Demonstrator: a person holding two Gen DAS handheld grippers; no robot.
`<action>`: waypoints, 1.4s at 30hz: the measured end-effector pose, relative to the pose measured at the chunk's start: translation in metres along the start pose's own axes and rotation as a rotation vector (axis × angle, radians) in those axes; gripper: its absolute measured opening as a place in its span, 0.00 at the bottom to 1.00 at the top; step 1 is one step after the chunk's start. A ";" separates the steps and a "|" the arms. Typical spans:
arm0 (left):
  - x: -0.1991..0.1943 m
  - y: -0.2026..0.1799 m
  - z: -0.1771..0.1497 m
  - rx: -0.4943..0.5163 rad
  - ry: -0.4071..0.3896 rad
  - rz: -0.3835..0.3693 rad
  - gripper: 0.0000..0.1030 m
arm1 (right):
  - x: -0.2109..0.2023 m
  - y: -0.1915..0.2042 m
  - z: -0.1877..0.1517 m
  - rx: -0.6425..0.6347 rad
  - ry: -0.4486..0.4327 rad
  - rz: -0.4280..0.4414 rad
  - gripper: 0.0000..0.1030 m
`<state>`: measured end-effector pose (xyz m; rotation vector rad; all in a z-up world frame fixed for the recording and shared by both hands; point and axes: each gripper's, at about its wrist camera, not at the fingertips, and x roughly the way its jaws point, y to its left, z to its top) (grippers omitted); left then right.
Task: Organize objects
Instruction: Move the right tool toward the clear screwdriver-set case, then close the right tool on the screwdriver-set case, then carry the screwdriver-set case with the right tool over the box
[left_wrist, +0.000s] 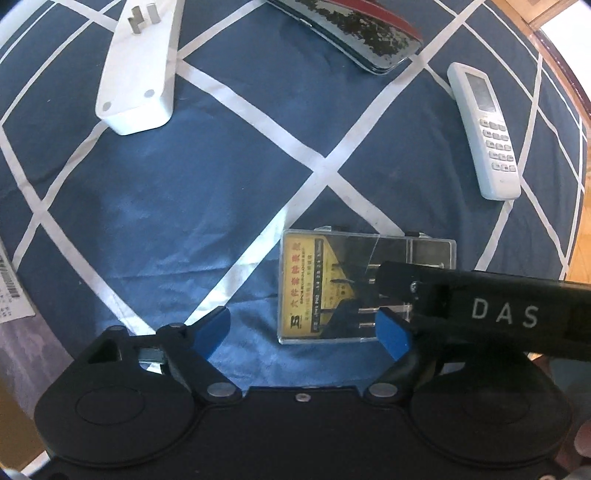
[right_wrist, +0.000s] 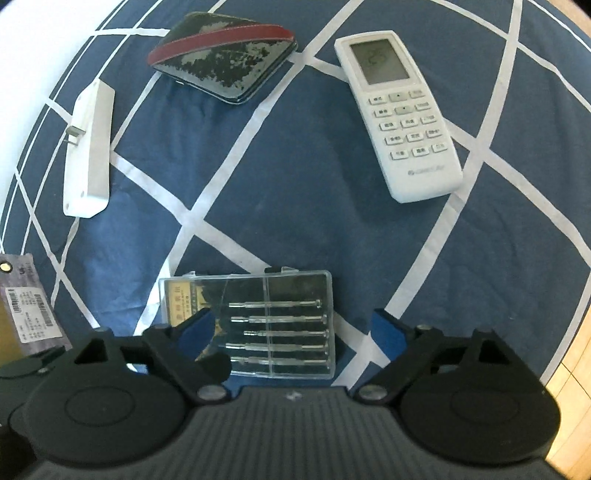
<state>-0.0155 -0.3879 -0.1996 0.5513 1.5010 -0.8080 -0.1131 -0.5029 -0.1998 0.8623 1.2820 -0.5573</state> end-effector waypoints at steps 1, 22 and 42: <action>0.000 -0.001 0.001 0.002 -0.001 0.001 0.79 | 0.000 0.000 0.000 -0.002 -0.002 0.000 0.84; -0.004 -0.001 0.007 -0.001 0.008 -0.040 0.57 | 0.006 0.009 0.004 -0.051 -0.005 -0.024 0.58; -0.088 0.038 -0.020 -0.161 -0.161 0.009 0.57 | -0.048 0.076 0.001 -0.262 -0.083 0.017 0.56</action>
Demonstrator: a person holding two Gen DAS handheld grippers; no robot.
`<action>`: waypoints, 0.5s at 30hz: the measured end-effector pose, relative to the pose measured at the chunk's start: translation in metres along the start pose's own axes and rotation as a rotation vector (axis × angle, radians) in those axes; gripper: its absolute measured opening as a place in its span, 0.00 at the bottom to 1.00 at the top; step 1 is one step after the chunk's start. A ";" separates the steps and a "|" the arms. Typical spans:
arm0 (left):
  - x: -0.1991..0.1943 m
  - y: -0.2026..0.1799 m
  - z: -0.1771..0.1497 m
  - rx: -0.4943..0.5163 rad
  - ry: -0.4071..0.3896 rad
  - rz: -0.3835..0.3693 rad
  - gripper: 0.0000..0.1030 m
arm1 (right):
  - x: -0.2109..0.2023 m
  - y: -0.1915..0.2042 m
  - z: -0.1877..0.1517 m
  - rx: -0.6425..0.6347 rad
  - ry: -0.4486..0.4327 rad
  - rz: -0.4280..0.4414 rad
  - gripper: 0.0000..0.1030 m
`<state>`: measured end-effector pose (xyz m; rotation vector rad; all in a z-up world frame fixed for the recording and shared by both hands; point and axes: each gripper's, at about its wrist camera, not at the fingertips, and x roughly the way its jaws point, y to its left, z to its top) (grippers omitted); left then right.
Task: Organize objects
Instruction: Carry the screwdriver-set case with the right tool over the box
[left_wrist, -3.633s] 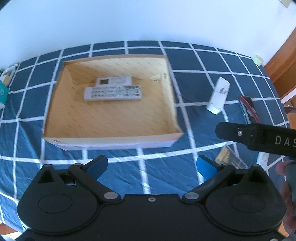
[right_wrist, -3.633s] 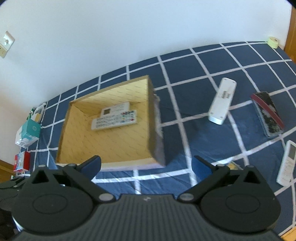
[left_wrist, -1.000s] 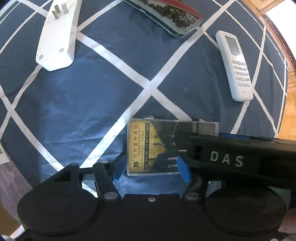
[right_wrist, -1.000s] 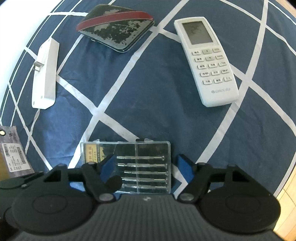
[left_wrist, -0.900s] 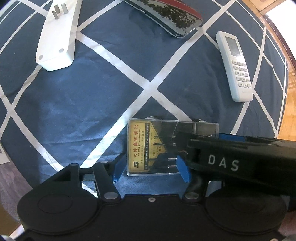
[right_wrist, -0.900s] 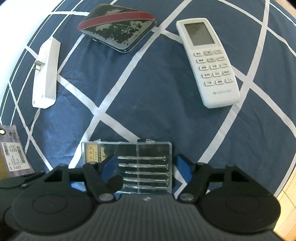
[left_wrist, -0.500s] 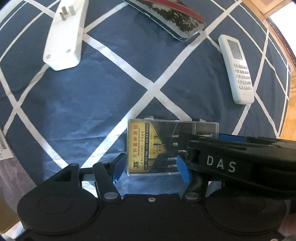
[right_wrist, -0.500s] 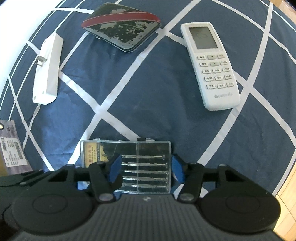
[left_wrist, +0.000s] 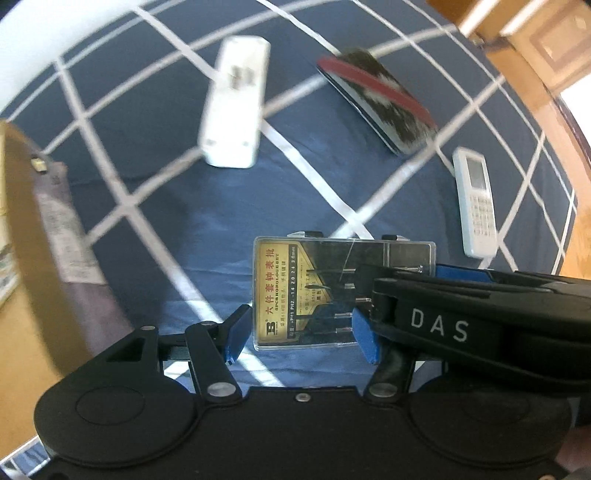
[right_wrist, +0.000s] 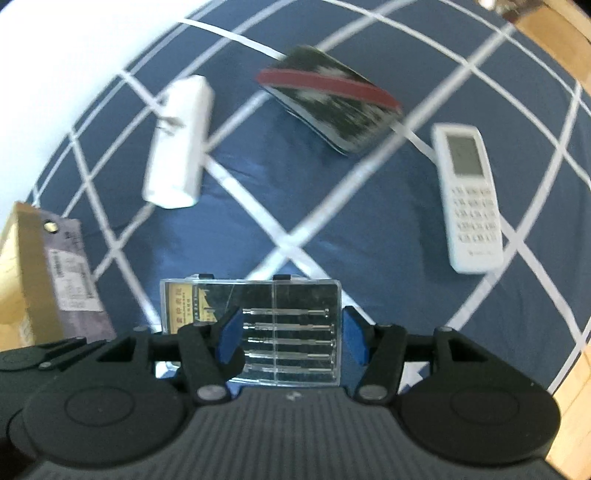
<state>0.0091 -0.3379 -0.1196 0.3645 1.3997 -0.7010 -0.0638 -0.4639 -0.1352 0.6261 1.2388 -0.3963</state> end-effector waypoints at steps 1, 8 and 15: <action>-0.007 0.004 -0.002 -0.016 -0.014 0.005 0.57 | -0.004 0.006 0.001 -0.017 -0.007 0.005 0.56; -0.049 0.036 -0.020 -0.134 -0.099 0.037 0.56 | -0.032 0.057 0.000 -0.156 -0.045 0.049 0.56; -0.084 0.071 -0.046 -0.255 -0.161 0.075 0.56 | -0.050 0.107 -0.013 -0.291 -0.060 0.093 0.56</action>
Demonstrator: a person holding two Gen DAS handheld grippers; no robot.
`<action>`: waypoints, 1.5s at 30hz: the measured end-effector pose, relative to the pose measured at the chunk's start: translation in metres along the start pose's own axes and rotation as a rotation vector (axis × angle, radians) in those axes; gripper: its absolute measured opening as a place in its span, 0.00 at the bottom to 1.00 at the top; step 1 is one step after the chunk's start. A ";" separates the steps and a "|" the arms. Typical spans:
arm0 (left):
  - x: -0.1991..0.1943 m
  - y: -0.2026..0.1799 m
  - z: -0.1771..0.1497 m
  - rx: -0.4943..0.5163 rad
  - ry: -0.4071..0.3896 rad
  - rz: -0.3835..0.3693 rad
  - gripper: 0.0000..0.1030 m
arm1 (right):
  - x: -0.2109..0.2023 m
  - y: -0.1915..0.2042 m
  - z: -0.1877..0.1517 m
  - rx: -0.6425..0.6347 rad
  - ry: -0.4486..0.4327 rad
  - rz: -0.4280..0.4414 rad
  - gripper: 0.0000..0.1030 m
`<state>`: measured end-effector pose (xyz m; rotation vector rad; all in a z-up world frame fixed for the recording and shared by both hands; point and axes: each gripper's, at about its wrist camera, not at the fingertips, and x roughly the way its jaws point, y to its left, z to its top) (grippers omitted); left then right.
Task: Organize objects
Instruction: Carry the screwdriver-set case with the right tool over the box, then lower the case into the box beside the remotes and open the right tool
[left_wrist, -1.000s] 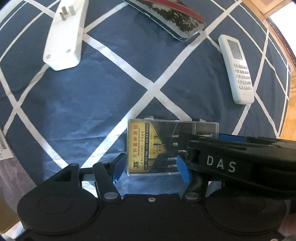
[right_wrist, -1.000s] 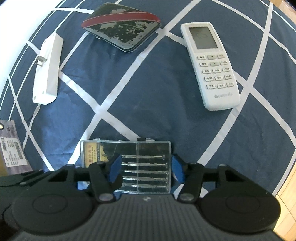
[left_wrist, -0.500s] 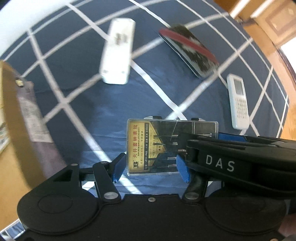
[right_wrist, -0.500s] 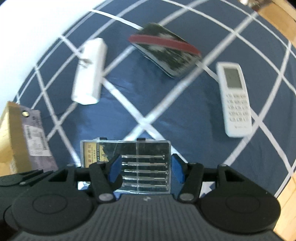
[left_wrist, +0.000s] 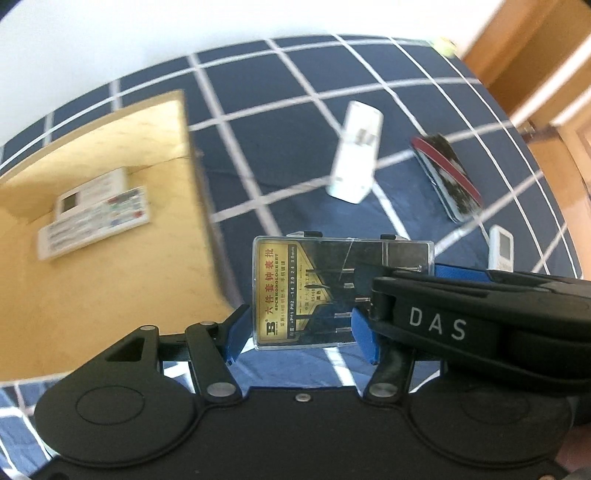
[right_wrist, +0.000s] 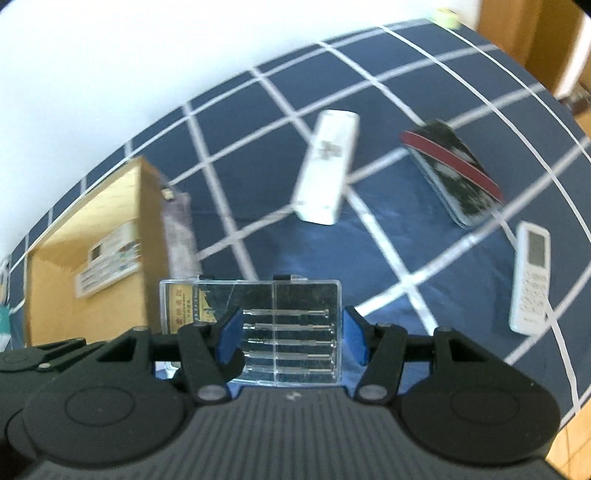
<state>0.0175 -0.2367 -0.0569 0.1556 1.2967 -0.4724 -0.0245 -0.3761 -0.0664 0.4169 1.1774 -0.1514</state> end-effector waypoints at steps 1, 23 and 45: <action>-0.005 0.006 -0.003 -0.018 -0.007 0.010 0.56 | -0.002 0.007 -0.001 -0.016 -0.002 0.007 0.56; -0.054 0.120 -0.039 -0.277 -0.060 0.138 0.56 | 0.006 0.146 -0.015 -0.289 0.049 0.161 0.56; 0.035 0.218 0.007 -0.313 0.099 0.093 0.56 | 0.124 0.209 0.022 -0.284 0.201 0.118 0.56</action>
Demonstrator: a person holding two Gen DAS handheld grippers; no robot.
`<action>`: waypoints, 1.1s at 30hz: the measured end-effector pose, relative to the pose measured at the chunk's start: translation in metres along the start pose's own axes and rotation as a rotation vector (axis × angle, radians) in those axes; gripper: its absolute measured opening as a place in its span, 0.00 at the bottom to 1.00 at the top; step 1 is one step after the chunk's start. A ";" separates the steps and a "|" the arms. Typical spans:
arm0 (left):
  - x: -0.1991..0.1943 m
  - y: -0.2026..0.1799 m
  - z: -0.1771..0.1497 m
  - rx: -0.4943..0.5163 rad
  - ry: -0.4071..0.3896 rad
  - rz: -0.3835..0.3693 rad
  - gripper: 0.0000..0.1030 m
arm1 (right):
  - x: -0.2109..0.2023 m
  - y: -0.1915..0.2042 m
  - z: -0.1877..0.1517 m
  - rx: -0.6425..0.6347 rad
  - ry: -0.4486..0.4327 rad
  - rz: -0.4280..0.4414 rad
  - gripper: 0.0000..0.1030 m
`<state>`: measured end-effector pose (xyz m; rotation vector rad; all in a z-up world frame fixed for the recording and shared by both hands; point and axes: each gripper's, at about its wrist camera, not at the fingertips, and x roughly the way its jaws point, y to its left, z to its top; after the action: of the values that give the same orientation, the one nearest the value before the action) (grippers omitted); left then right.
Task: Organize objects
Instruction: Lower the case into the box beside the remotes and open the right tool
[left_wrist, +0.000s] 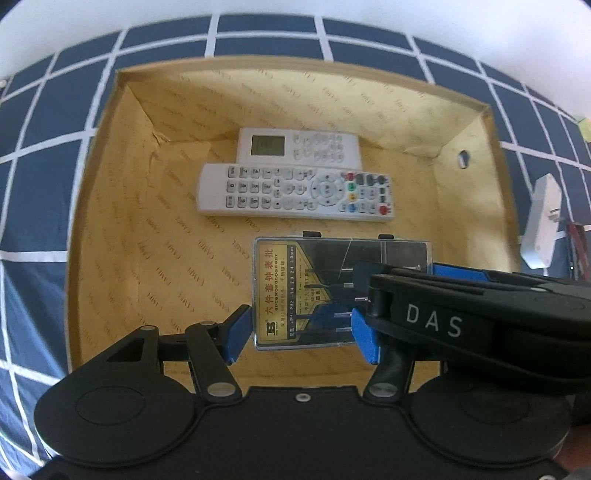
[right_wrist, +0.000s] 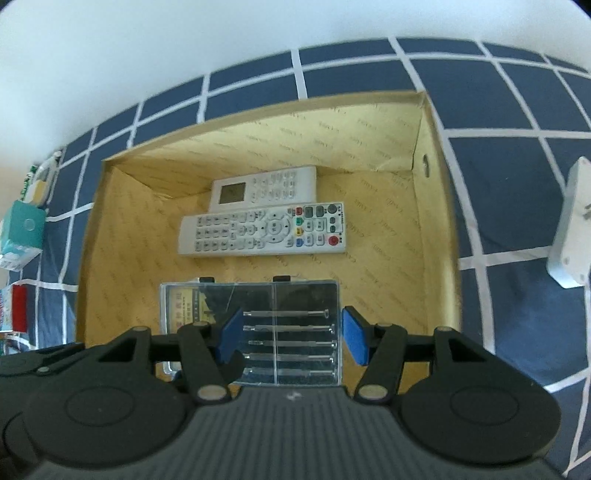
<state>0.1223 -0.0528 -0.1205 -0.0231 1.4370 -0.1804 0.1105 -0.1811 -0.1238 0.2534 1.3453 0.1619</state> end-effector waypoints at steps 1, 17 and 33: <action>0.006 0.002 0.002 0.002 0.011 -0.003 0.56 | 0.007 -0.001 0.002 0.007 0.010 -0.003 0.56; 0.050 0.024 0.020 -0.019 0.078 -0.039 0.56 | 0.065 -0.004 0.019 0.046 0.089 -0.030 0.56; 0.058 0.039 0.029 -0.059 0.097 -0.051 0.56 | 0.079 -0.001 0.029 0.044 0.101 -0.027 0.57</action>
<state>0.1617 -0.0254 -0.1784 -0.1005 1.5392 -0.1830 0.1557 -0.1644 -0.1928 0.2675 1.4528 0.1239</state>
